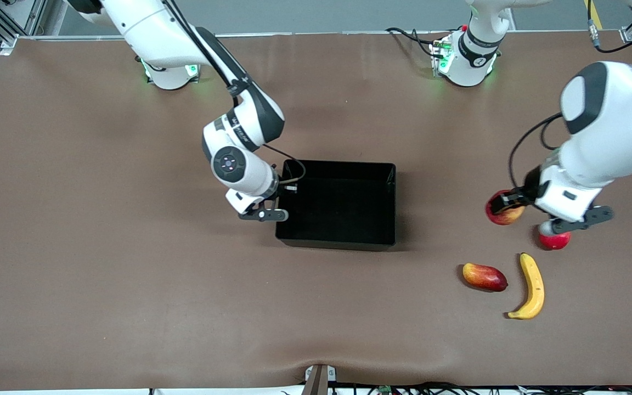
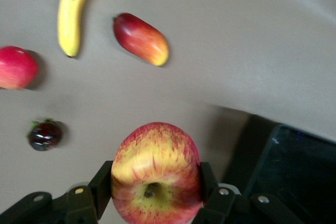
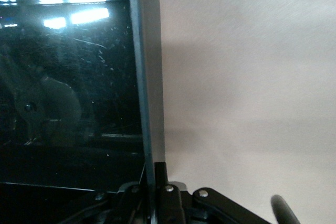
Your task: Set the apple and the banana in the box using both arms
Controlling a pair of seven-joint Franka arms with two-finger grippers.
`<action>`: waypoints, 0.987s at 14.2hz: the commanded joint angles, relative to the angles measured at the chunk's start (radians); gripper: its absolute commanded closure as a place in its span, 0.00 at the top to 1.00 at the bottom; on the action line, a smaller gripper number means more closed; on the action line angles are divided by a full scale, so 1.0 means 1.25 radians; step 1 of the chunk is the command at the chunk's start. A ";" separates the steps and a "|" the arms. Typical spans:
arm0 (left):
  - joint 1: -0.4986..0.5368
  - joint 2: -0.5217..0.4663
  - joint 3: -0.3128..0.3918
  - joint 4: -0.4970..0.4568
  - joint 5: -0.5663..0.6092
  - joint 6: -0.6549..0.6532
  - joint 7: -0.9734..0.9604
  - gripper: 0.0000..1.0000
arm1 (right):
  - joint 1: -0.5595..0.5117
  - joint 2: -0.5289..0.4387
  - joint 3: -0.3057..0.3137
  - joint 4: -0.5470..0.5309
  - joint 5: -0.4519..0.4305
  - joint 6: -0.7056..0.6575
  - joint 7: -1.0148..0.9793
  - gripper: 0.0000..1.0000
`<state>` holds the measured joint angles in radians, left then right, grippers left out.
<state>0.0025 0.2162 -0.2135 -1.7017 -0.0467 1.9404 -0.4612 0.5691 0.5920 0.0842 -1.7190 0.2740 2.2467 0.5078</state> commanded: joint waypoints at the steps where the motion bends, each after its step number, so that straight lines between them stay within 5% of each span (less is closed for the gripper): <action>1: -0.044 0.037 -0.005 0.023 0.001 0.022 -0.048 0.00 | 0.026 0.027 -0.011 0.041 0.021 -0.001 0.010 0.00; 2: -0.063 0.047 -0.005 0.021 0.001 0.032 -0.068 0.00 | 0.014 0.031 -0.011 0.052 0.023 -0.004 0.009 0.27; 3: -0.090 0.056 -0.005 0.020 0.001 0.045 -0.096 0.00 | 0.009 0.031 -0.012 0.052 0.019 -0.003 0.007 0.99; 7: -0.175 0.086 -0.005 0.009 0.001 0.092 -0.154 0.00 | 0.009 -0.011 -0.046 0.098 -0.018 -0.075 0.006 1.00; 9: -0.221 0.106 -0.005 -0.003 0.002 0.131 -0.190 0.00 | 0.001 -0.021 -0.098 0.181 -0.028 -0.188 -0.008 1.00; 14: -0.311 0.161 -0.004 -0.069 0.050 0.241 -0.262 0.00 | -0.076 -0.020 -0.131 0.370 -0.050 -0.416 -0.054 1.00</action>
<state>-0.3492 0.4043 -0.2251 -1.7612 -0.0162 2.2127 -0.7505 0.5178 0.5537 -0.0760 -1.3376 0.2409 1.8050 0.4764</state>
